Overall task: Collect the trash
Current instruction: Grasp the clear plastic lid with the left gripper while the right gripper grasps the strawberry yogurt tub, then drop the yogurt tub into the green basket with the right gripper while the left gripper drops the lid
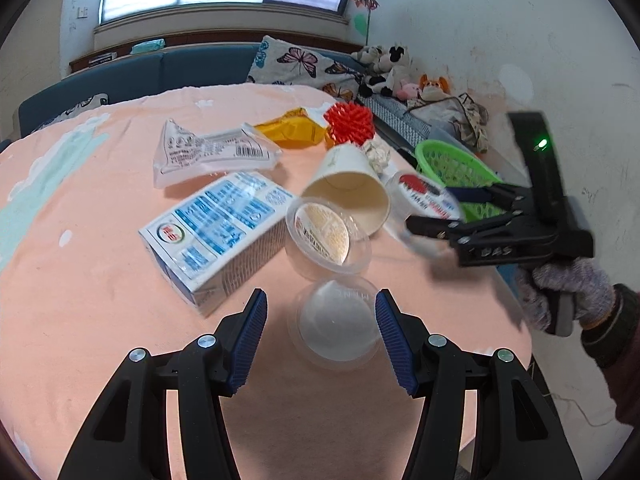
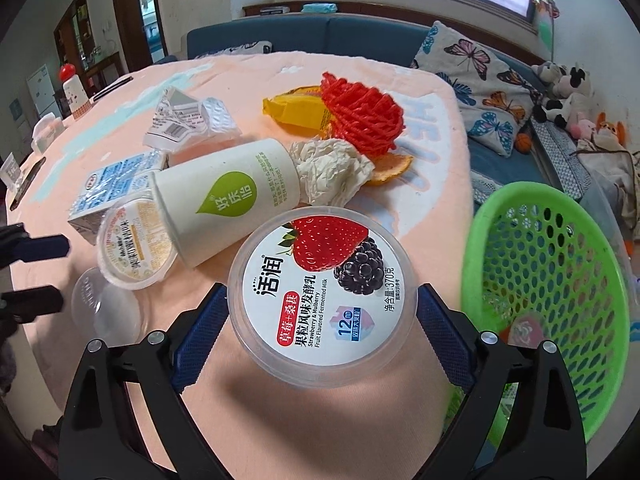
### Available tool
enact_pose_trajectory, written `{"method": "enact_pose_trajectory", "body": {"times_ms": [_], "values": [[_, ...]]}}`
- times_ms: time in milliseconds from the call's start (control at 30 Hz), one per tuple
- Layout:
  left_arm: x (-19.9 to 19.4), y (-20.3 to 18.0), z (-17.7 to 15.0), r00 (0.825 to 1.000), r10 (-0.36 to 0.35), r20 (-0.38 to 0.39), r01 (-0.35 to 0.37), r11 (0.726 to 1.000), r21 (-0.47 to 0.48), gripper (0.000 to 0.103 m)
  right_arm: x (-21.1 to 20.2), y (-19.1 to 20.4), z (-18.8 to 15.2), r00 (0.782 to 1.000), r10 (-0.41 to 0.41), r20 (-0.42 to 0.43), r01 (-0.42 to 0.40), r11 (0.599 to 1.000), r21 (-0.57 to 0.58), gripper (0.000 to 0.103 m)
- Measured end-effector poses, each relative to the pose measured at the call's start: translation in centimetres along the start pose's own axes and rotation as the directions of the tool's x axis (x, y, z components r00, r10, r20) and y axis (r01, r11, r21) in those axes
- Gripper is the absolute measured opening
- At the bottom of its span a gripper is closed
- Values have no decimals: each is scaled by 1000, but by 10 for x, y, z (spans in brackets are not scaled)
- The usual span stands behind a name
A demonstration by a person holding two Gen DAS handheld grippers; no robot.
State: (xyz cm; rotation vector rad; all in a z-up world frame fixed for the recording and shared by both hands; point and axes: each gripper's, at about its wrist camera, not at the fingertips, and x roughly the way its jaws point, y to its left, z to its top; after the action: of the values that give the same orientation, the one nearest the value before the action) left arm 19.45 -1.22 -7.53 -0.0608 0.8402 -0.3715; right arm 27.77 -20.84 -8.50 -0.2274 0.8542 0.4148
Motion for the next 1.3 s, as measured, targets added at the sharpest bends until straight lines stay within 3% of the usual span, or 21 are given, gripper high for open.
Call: {"method": "enact_pose_trajectory", "body": {"times_ms": [233, 767, 1300], "values": [[14, -12, -6, 999, 7, -36, -6, 999, 34, 66, -19, -2, -7, 999, 9, 35, -9, 1000, 15, 92], [38, -21, -6, 998, 54, -43, -51, 996, 68, 61, -43, -6, -16, 998, -4, 67, 2, 999, 36, 92], [-8, -41, -12, 1000, -17, 14, 15, 994, 111, 61, -68, -27, -32, 994, -43, 97, 33, 994, 106, 92]]}}
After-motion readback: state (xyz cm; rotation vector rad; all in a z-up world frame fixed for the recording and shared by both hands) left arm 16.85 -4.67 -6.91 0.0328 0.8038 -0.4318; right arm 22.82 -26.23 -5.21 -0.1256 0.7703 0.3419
